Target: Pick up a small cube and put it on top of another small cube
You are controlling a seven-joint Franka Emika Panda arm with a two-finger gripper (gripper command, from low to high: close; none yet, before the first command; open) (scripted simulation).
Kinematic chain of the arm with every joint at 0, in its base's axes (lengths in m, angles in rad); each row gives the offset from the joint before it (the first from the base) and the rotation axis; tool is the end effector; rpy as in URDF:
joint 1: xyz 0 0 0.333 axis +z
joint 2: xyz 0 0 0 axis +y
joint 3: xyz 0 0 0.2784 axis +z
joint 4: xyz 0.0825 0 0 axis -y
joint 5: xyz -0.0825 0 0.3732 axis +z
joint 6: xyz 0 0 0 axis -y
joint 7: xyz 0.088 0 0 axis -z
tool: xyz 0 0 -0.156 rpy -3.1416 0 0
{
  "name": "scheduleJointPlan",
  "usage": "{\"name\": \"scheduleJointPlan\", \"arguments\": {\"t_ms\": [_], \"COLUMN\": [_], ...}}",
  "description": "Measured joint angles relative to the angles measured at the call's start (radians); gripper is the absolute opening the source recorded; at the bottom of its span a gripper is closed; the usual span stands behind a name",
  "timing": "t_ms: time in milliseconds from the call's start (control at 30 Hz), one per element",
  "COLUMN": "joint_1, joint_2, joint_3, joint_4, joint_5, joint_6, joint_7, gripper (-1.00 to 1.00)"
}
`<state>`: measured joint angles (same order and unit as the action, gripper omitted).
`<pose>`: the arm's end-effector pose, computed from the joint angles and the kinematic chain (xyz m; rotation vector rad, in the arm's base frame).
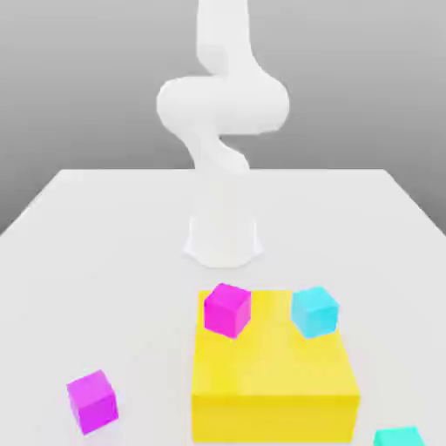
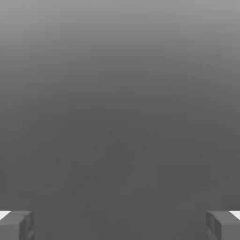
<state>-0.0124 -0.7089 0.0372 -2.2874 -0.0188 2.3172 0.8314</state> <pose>0.4253 0.0127 0.6214 -2.4960 1.0535 -0.9795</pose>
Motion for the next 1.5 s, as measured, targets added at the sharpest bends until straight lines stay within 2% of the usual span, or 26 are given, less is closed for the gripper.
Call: {"name": "scheduleJointPlan", "arguments": {"t_ms": [567, 833, 1067, 1200, 1233, 1500], "joint_1": [-0.011, 0.05, 0.102, 0.142, 0.15, 0.142], "joint_2": [0.623, 0.907, 1.141, 1.285, 1.308, 1.282], "joint_3": [0.202, 0.223, 0.247, 0.207, 0.198, 0.208], "joint_4": [0.086, 0.125, 0.155, 0.186, 0.192, 0.185], "joint_5": [-0.183, -0.236, -0.221, -0.263, -0.272, -0.259], "joint_6": [0.116, 0.174, 0.236, 0.332, 0.349, 0.33], "joint_7": [0.254, 0.35, 0.392, 0.429, 0.436, 0.426], "gripper": [0.0, 0.0, 0.0, 0.0, -1.0, -1.0]}}
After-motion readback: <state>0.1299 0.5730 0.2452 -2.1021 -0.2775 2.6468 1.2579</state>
